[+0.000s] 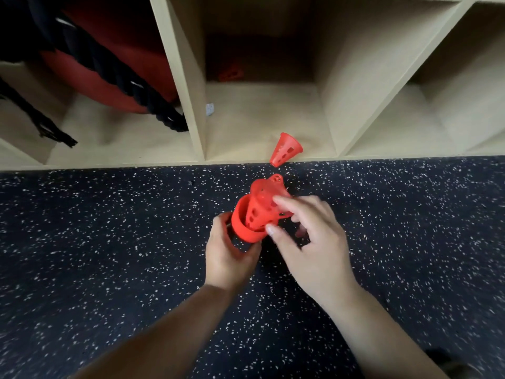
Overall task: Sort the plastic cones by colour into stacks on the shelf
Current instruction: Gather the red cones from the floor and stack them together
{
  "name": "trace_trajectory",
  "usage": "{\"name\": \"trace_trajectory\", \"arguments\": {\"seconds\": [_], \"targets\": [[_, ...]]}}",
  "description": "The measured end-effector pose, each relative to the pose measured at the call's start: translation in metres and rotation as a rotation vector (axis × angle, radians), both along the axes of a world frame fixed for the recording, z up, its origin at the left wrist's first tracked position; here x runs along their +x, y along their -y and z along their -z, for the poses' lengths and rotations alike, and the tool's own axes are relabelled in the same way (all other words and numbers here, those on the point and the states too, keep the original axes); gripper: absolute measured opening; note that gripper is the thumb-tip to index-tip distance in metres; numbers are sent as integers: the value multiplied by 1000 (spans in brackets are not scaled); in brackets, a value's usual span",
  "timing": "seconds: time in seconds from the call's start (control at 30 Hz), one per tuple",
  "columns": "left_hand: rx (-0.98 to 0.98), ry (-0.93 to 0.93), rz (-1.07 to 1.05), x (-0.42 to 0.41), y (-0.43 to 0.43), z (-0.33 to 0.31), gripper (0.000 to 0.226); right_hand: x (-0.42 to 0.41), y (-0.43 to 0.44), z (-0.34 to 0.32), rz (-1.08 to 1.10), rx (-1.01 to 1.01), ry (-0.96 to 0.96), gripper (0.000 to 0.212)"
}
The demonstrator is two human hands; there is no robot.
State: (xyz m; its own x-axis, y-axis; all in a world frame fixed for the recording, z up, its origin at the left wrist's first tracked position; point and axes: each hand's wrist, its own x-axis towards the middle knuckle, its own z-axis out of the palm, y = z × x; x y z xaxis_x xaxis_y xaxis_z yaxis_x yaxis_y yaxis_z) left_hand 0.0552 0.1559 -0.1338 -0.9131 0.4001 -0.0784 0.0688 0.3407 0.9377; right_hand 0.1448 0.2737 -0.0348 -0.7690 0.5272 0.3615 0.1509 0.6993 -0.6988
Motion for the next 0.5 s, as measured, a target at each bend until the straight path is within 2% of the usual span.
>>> {"name": "trace_trajectory", "arguments": {"seconds": [0.07,0.1,0.17,0.27,0.37,0.5], "targets": [[3,-19,-5,-4,-1,-3,62,-4,-1,1,-56,-109,34,67],[1,-23,-13,-6,-1,-4,63,-5,-2,3,-36,-151,12,69],[-17,-33,-32,-12,-1,-2,66,-11,-11,15,95,-249,-45,57],[-47,-32,-38,-17,-1,2,67,-31,-32,40,278,-337,88,42],[-41,-8,-45,-20,-2,4,64,-56,-44,67,259,-391,219,47],[-41,14,-78,-23,-4,7,61,-81,-48,89,347,-408,245,57]]}}
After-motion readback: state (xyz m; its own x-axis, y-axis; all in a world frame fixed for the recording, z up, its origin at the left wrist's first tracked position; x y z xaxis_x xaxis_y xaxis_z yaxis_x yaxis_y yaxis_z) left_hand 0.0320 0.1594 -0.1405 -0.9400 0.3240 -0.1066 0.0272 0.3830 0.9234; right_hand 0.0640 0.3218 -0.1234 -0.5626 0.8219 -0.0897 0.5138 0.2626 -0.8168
